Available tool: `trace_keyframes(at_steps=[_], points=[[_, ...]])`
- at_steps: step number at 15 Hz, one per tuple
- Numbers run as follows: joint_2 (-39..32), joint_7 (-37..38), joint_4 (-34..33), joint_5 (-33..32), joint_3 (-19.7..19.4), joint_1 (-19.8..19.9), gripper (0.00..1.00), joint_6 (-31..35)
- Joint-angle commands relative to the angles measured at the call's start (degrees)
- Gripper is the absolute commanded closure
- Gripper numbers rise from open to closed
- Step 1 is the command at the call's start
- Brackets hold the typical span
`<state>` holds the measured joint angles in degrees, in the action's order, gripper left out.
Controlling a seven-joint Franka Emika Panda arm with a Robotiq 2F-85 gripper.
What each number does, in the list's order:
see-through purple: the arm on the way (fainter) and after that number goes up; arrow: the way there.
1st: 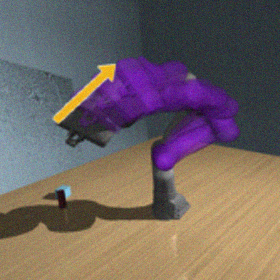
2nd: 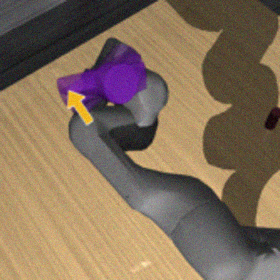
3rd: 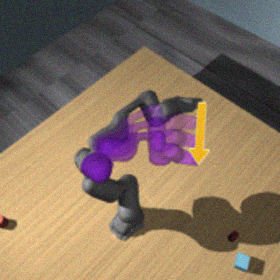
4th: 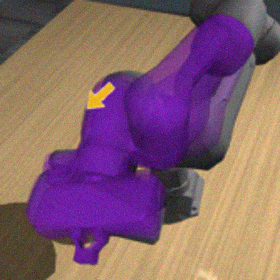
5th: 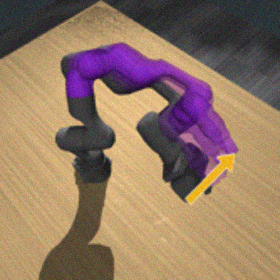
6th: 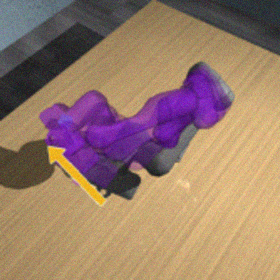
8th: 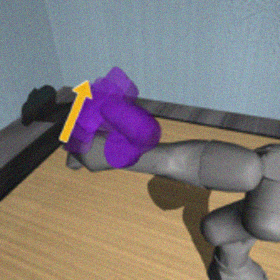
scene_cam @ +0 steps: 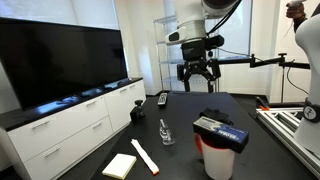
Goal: Put the black box on top of the white and red mug.
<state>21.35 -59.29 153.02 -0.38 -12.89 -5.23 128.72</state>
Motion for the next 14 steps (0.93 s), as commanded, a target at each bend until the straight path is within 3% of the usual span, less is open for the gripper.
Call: trace_keyframes(at_steps=[1,8,14], points=[[-1.6,6.4,-2.2,1.3,2.2,2.7,0.00,0.1],[-4.3,12.6,-4.5,1.3,2.4,3.9,0.00,0.3],[-5.5,13.7,-5.4,1.8,2.2,3.9,0.00,0.2]])
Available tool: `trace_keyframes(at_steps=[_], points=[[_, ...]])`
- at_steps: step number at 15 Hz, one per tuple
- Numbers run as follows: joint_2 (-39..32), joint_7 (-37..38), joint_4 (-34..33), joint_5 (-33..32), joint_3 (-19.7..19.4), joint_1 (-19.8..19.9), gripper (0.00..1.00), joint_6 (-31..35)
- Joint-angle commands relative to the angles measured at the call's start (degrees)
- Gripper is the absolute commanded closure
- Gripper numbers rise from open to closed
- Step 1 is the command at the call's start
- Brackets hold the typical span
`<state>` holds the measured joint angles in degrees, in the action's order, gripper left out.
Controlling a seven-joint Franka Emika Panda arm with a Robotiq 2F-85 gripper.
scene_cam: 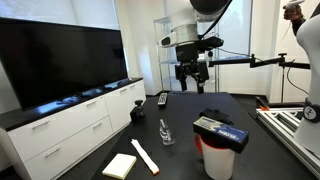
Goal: Put the black box on top of the white and red mug.
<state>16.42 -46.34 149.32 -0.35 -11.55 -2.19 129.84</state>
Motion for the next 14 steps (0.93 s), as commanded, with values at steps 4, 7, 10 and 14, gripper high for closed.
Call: trace_keyframes(at_steps=[4,7,10,14], points=[[-0.5,-0.2,-0.3,0.9,1.0,1.0,0.00,-0.1],[-0.6,-0.2,-0.4,1.1,1.0,1.0,0.00,-0.1],[-0.6,-0.2,-0.4,1.1,1.0,1.0,0.00,-0.1],[-0.6,-0.2,-0.4,1.2,1.0,1.0,0.00,-0.1]])
